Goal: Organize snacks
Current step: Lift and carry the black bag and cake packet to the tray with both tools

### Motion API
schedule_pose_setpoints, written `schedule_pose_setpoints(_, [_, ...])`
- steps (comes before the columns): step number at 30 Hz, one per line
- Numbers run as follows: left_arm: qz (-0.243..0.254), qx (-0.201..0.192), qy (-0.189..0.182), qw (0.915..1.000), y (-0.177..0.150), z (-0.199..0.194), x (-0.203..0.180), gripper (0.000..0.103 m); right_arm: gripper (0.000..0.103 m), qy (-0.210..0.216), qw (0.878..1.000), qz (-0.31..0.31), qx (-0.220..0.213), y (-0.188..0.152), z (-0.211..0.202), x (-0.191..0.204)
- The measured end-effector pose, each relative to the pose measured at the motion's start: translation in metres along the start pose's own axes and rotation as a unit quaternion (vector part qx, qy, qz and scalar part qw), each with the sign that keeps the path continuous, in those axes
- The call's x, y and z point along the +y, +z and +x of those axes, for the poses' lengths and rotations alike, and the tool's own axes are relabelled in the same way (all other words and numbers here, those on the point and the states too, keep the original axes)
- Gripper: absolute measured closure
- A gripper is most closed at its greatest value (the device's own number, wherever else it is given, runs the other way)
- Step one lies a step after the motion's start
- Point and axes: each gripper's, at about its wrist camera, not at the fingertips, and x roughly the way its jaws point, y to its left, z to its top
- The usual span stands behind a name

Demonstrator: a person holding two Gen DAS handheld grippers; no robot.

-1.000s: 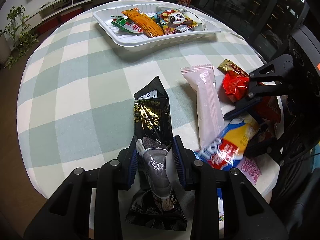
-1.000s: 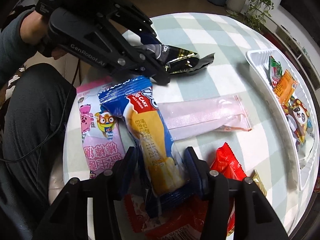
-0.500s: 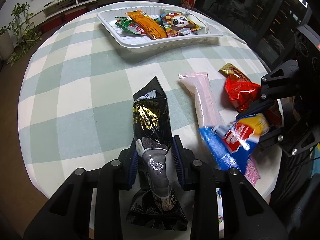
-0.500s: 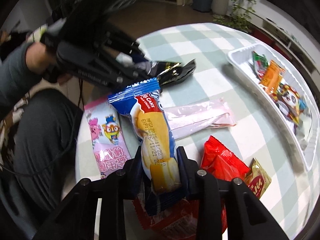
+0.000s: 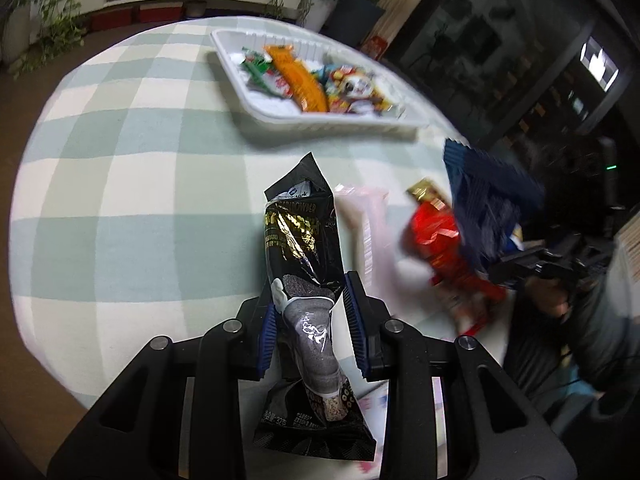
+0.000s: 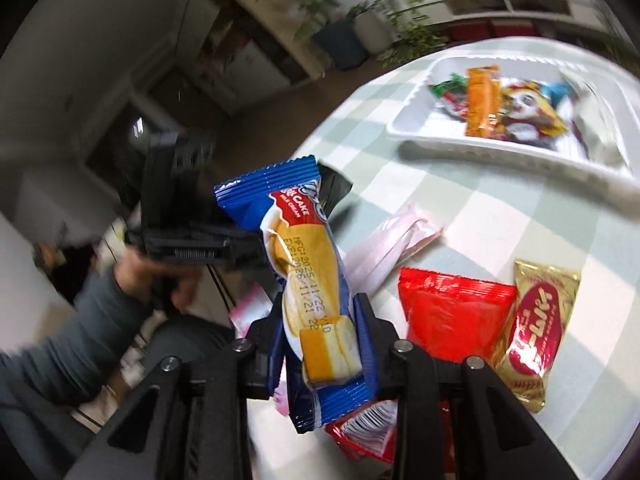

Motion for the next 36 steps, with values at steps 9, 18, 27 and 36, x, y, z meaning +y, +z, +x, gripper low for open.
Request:
schedule_pose_setpoints(9, [-0.06, -0.064, -0.101, 0.991, 0.035, -0.012, -0.004, 0.074, 0.069, 0.068, 0.986, 0.11, -0.108, 0.014, -0.052, -0.045])
schedule_pose_setpoints(18, [-0.083, -0.102, -0.107, 0.9854, 0.116, -0.012, -0.007, 0.074, 0.069, 0.072, 0.968, 0.157, -0.183, 0.056, -0.101, -0.089])
schedule_pose_setpoints(27, [-0.11, -0.106, -0.112, 0.9819, 0.192, 0.016, -0.003, 0.074, 0.069, 0.031, 0.963, 0.172, -0.207, 0.142, -0.124, -0.121])
schedule_pose_setpoints(36, [-0.123, -0.098, -0.089, 0.9836, 0.233, 0.078, -0.002, 0.074, 0.069, -0.041, 0.972, 0.197, -0.122, 0.191, -0.057, -0.152])
